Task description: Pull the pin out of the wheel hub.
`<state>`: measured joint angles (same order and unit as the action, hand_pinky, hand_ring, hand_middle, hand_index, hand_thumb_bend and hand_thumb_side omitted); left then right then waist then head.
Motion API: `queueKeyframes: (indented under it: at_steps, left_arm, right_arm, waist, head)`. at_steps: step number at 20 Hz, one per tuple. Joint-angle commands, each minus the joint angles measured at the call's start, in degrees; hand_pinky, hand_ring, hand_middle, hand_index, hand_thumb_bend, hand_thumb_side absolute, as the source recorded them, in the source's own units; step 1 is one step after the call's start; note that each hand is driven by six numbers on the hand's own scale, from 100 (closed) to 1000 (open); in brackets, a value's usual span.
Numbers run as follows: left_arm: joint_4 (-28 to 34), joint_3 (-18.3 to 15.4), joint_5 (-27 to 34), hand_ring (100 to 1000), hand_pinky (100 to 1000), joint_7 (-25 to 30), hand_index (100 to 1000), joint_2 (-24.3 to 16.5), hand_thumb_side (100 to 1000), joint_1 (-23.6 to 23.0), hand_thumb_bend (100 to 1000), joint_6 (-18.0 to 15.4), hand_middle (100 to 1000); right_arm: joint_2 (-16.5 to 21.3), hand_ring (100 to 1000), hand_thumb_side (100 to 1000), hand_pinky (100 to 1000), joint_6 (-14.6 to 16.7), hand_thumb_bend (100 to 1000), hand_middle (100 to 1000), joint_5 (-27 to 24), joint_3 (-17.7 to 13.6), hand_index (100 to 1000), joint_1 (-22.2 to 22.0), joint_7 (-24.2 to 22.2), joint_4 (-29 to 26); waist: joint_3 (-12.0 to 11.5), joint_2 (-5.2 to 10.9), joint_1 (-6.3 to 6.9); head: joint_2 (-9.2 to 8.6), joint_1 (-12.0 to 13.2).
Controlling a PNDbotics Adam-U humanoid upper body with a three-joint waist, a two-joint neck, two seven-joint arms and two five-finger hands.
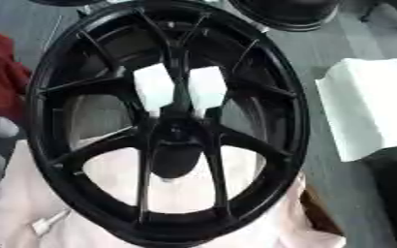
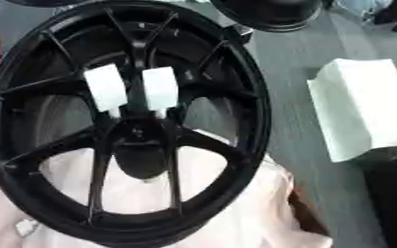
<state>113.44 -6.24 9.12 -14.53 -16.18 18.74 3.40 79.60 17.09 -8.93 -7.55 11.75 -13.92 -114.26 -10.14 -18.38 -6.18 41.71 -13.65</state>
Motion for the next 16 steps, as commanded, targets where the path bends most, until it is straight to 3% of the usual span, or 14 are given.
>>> queueKeyframes:
  at_steps: [1,10,16]
  left_arm:
    - [1.2,-0.1,0.3,693,755,0.3,849,-0.8,835,0.7,152,0.0,633]
    - [1.2,0.3,0.5,697,754,0.8,849,-0.6,833,1.2,153,0.0,634]
    - [1.2,0.5,0.5,698,754,1.1,849,-0.5,830,1.4,154,0.0,635]
  right_arm:
    - [2.6,870,327,842,0.8,143,801,2.5,0.8,872,-0.1,0.5,-0.3]
    - [2.4,869,353,840,3.7,174,801,7.5,5.4,875,-1.6,1.1,-0.3]
    - [2.3,868,358,839,4.4,169,803,8.0,7.5,879,-0.9,0.8,-0.3]
  waist:
    - [-0.1,0.94,0.06]
    - [-1.0,1.04,-0.29]
    - [-1.8,1.45,-0.61]
  head:
    - [-0.31,-0.4]
    - [-0.55,-1.3]
    - [-0.57,-1.7]
